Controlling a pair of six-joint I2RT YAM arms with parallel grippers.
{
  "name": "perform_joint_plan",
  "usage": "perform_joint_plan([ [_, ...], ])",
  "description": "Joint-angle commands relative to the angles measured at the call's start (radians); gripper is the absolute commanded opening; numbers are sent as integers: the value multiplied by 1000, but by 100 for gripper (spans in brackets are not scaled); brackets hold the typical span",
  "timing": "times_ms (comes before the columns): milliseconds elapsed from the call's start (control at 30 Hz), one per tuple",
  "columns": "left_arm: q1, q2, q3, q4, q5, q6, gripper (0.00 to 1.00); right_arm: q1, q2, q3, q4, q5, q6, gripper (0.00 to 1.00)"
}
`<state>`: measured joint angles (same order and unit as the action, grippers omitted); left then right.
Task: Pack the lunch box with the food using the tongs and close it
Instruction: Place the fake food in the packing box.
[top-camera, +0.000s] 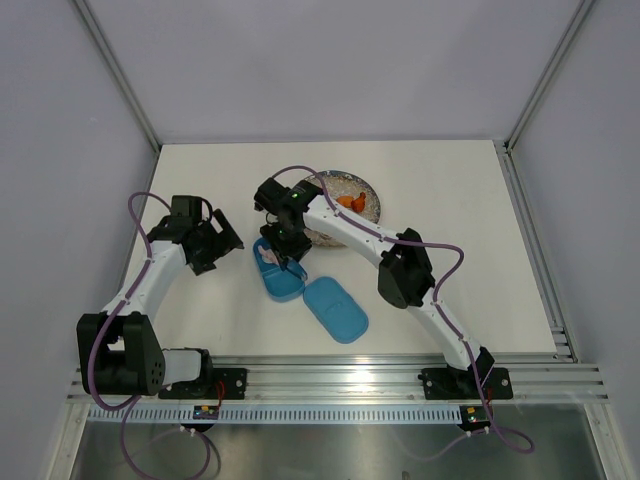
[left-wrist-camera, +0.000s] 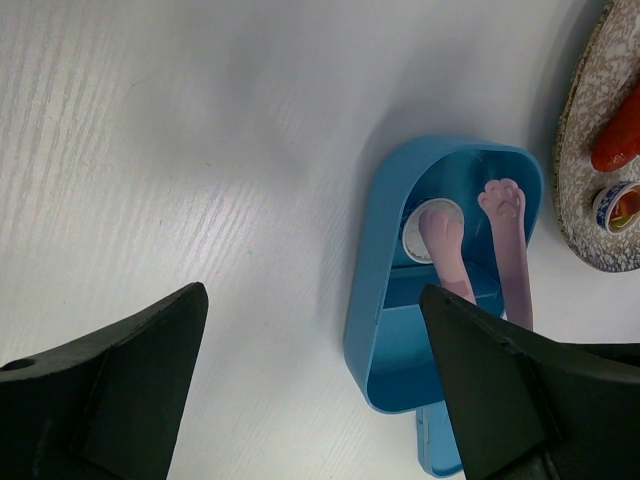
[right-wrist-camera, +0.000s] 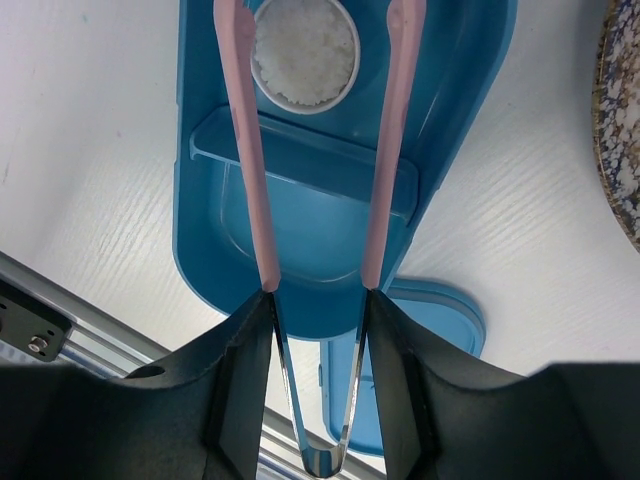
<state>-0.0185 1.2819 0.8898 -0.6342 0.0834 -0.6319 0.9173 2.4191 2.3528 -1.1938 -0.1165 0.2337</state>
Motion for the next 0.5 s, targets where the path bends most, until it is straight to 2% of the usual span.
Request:
perform_joint_plan([
  [0,6,-26,-6,28,15,11,92,12,-89,40,5,28,4,48],
  [467,8,-18,-17,41,27,-3,92,-4,-285,-134,72,179,15,47],
])
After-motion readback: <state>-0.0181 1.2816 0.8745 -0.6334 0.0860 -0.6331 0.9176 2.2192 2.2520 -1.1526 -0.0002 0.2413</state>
